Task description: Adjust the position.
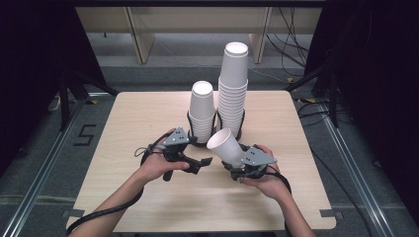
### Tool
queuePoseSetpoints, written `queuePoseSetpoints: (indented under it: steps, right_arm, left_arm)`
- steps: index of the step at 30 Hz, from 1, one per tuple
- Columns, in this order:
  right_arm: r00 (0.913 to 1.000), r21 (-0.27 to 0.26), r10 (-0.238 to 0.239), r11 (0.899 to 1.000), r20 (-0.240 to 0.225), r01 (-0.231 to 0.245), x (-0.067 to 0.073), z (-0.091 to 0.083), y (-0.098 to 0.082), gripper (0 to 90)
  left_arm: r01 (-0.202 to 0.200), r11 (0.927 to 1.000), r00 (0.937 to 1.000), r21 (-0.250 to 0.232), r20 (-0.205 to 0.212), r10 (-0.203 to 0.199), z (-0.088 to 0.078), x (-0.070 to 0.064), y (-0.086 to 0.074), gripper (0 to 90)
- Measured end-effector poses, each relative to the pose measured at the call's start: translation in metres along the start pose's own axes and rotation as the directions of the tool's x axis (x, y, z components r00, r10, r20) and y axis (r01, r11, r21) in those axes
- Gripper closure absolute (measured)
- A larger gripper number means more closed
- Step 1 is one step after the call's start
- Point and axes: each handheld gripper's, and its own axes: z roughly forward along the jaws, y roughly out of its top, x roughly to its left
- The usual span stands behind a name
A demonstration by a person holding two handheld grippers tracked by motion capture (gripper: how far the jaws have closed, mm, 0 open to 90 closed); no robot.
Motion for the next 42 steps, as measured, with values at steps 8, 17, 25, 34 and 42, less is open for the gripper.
queuePoseSetpoints:
  steps: [8,17,25,34,42]
  right_arm:
    - [0.9999,-0.008,-0.008,1.000,0.012,0.008,0.001,-0.002,-0.001,23.9]
    - [0.9997,-0.028,0.015,0.999,0.017,-0.015,0.005,0.000,0.000,23.8]
    - [0.9997,-0.041,-0.001,0.999,0.024,0.002,0.006,0.000,0.001,23.8]
    - [0.9997,-0.055,0.017,0.998,0.019,-0.016,0.010,0.002,0.003,23.9]
    - [0.9997,-0.059,0.021,0.998,0.011,-0.020,0.011,0.003,0.003,23.9]
  left_arm:
    - [0.044,0.9989,0.9989,-0.015,0.017,-0.044,0.004,0.002,-0.001,5.3]
    - [0.062,0.9980,0.9979,-0.015,0.018,-0.062,0.011,-0.002,0.000,3.6]
    - [0.119,0.9920,0.9924,-0.043,0.038,-0.117,0.017,-0.002,0.001,3.3]
    - [0.137,0.9894,0.9896,-0.048,0.049,-0.135,0.021,-0.003,0.002,3.6]
    - [0.139,0.9892,0.9894,-0.046,0.049,-0.137,0.025,-0.004,0.002,3.5]
